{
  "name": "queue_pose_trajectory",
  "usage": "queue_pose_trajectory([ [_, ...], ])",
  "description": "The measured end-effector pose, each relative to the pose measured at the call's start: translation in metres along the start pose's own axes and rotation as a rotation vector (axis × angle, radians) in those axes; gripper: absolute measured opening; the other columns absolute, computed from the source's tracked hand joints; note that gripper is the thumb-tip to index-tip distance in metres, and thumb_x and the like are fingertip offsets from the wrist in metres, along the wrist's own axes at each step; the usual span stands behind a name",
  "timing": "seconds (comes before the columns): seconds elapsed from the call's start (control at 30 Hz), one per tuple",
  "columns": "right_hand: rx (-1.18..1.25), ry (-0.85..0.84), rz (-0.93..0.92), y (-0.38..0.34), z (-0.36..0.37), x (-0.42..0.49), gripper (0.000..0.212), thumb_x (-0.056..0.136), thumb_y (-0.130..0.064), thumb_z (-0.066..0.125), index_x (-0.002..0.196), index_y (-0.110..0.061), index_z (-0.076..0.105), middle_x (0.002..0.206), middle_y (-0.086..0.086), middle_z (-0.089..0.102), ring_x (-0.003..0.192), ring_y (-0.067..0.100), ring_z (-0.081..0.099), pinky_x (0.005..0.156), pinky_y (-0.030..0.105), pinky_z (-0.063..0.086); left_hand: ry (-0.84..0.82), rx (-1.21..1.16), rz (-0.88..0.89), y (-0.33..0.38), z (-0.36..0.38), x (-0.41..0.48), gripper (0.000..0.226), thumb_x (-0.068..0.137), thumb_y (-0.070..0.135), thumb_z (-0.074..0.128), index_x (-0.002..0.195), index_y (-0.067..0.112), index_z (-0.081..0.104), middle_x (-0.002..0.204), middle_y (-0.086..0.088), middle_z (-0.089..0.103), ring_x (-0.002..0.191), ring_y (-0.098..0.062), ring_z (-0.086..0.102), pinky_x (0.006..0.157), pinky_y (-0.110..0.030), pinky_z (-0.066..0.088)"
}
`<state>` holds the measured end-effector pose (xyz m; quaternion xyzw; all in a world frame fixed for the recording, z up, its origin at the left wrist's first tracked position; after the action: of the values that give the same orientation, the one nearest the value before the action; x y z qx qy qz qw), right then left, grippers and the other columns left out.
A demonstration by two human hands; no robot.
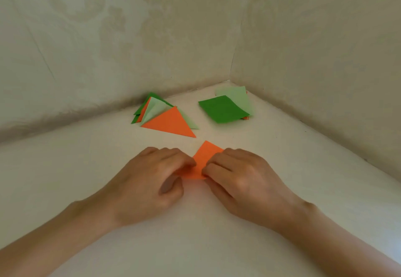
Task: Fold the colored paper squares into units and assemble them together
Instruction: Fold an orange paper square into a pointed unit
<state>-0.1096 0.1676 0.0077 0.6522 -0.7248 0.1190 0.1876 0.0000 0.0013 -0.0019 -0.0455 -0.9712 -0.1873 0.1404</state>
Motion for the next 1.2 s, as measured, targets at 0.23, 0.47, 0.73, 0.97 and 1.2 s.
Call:
queue_pose_trajectory([
  [0.23, 0.494, -0.096, 0.174, 0.008, 0.0, 0.004, 0.032, 0.093, -0.032, 0.048, 0.075, -0.008, 0.059, 0.071, -0.006, 0.051, 0.069, 0.011, 0.046, 0.063, 0.028, 0.042, 0.091, -0.088, -0.017, -0.012, 0.009, 0.0, 0.028, 0.087, 0.048, 0.047, 0.09, 0.029, 0.067, 0.098, 0.023, 0.06, 0.09, 0.006, 0.055, 0.08, -0.02, 0.04],
  [0.47, 0.699, -0.112, 0.463, 0.004, 0.008, 0.012, 0.031, 0.092, -0.027, 0.058, 0.071, -0.006, 0.056, 0.072, 0.0, 0.052, 0.067, 0.008, 0.043, 0.063, 0.018, 0.034, 0.225, -0.285, -0.187, -0.014, 0.003, -0.002, 0.041, 0.076, 0.059, 0.05, 0.062, 0.024, 0.067, 0.099, 0.021, 0.062, 0.094, 0.0, 0.059, 0.08, -0.011, 0.04],
  [0.73, 0.559, -0.139, 0.615, 0.002, 0.009, 0.012, 0.023, 0.086, -0.038, 0.06, 0.071, -0.021, 0.054, 0.078, -0.008, 0.052, 0.08, 0.006, 0.042, 0.069, 0.014, 0.032, 0.234, -0.27, -0.331, -0.014, 0.007, -0.008, 0.031, 0.059, 0.069, 0.05, 0.048, 0.04, 0.05, 0.094, 0.024, 0.057, 0.105, 0.007, 0.042, 0.08, -0.001, 0.027],
  [0.97, 0.462, -0.126, 0.589, -0.001, 0.013, 0.013, 0.022, 0.084, -0.038, 0.06, 0.07, -0.022, 0.052, 0.077, -0.009, 0.05, 0.08, 0.011, 0.04, 0.072, 0.024, 0.032, 0.201, -0.23, -0.361, -0.009, 0.007, -0.01, 0.045, 0.054, 0.078, 0.066, 0.049, 0.036, 0.049, 0.101, 0.025, 0.051, 0.107, 0.009, 0.036, 0.083, -0.002, 0.026],
  [1.2, 0.49, -0.047, 0.608, -0.003, 0.012, 0.009, 0.022, 0.083, -0.037, 0.058, 0.069, -0.022, 0.052, 0.071, -0.009, 0.051, 0.074, 0.008, 0.042, 0.066, 0.016, 0.033, 0.227, 0.065, -0.353, -0.004, 0.01, -0.016, 0.045, 0.067, 0.076, 0.042, 0.074, 0.031, 0.045, 0.085, 0.013, 0.045, 0.078, -0.007, 0.035, 0.067, -0.019, 0.031],
])
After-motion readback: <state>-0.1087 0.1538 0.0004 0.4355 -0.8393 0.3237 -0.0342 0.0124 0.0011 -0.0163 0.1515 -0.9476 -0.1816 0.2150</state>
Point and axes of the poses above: each hand's wrist, its own x-axis towards the middle knuckle, its own z-axis out of the palm, y = z × x, the point moved 1 cm from there along x, towards the middle knuckle
